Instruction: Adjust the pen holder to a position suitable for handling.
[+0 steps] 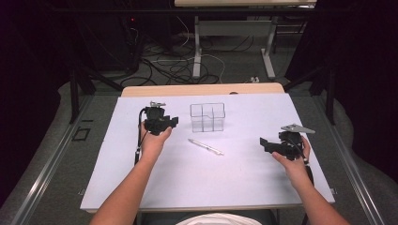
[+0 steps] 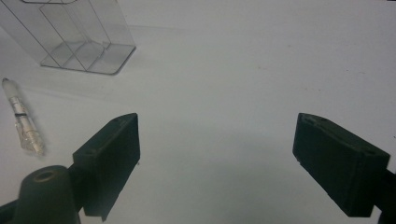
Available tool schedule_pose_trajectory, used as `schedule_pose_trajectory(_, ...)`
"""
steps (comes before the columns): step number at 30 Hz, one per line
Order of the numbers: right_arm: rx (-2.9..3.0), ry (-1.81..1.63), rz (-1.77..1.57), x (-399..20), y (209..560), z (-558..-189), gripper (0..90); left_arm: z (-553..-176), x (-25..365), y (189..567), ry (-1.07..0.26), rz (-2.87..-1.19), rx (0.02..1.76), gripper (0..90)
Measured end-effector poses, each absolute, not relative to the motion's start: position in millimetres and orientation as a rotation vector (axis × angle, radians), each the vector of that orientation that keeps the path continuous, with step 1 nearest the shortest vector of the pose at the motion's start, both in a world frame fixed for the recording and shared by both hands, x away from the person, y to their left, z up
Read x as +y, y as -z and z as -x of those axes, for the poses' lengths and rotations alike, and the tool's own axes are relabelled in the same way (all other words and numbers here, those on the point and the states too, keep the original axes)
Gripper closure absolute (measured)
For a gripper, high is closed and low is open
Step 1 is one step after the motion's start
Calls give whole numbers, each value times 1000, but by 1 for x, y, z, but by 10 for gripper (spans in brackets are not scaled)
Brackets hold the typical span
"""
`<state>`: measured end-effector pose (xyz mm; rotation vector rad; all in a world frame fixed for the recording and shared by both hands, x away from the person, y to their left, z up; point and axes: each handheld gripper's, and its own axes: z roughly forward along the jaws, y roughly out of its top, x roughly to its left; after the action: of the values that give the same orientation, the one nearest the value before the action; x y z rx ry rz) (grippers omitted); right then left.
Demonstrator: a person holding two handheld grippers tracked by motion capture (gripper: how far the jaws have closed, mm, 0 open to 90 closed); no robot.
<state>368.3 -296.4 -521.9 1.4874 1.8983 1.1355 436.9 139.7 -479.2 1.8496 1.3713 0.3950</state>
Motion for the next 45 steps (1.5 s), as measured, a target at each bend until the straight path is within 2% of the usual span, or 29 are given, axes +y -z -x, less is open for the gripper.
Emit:
schedule_pose_trajectory(7,1906,-1131,-1485,-296,522,-368,144,-427,149,481,-418,-1839,1365,533)
schedule_pose_trajectory(10,1906,-1131,-1484,-296,522,-368,144,-423,153,481,-414,-1846,1351,486)
schedule_pose_trajectory(14,1908,-1128,-1473,-295,522,-368,145,-416,159,481,-446,-1843,1346,459)
schedule_pose_trajectory(20,1917,-1134,-1461,-293,521,-368,145,-409,171,486,-426,-1826,1354,414)
schedule_pose_trajectory(25,1947,-1131,-1426,-288,520,-368,145,-403,179,488,-373,-1804,1357,305)
schedule_pose_trajectory(31,1984,-1132,-1381,-281,518,-366,146,-395,187,489,-449,-1811,1340,233)
schedule_pose_trajectory(34,2000,-1132,-1374,-278,518,-365,147,-393,193,491,-422,-1779,1345,152)
schedule_pose_trajectory(36,2006,-1130,-1367,-276,518,-365,147,-391,197,492,-423,-1776,1351,134)
schedule_pose_trajectory(40,2021,-1131,-1355,-272,518,-365,147,-386,202,497,-493,-1830,1314,0)
schedule_pose_trajectory(45,2044,-1122,-1343,-269,518,-365,147,-382,205,502,-521,-1847,1324,2)
